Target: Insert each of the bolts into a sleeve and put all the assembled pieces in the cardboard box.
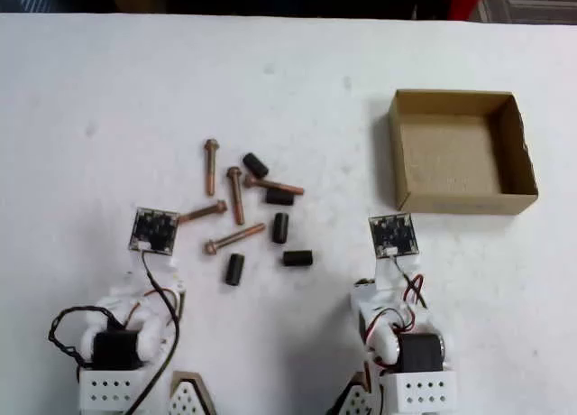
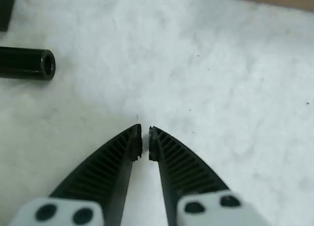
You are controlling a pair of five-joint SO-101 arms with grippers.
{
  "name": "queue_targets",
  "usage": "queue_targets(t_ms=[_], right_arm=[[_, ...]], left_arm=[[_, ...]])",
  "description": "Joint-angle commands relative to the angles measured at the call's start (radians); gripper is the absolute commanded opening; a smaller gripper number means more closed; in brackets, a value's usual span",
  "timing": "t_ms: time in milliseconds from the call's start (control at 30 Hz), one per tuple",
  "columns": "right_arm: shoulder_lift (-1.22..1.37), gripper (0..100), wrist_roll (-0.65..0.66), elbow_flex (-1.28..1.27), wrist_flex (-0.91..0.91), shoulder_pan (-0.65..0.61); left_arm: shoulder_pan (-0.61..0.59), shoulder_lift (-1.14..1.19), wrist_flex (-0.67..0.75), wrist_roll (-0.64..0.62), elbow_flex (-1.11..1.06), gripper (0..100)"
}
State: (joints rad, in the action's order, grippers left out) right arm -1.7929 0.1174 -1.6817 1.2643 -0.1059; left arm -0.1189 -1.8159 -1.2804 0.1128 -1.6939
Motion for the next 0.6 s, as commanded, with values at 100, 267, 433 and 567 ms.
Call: queue_targets(t_ms=[100, 267, 433, 567], right_arm=[[-0.008, 1.8, -0.012, -0.008, -0.051, -0.001], [-0.007, 1.8, -0.012, -0.008, -0.048, 0.007], [-0.007, 1.8, -0.011, -0.008, -0.053, -0.008], [-0.008, 1.8, -0.011, -0.008, -0.053, -0.061]], left_arm=[[-0.002, -0.004, -0.006, 0.014, 0.002, 2], [-0.002, -0.004, -0.006, 0.014, 0.002, 2], [-0.002, -0.004, -0.006, 0.014, 0.002, 2], [-0.002, -0.004, -0.006, 0.014, 0.002, 2]])
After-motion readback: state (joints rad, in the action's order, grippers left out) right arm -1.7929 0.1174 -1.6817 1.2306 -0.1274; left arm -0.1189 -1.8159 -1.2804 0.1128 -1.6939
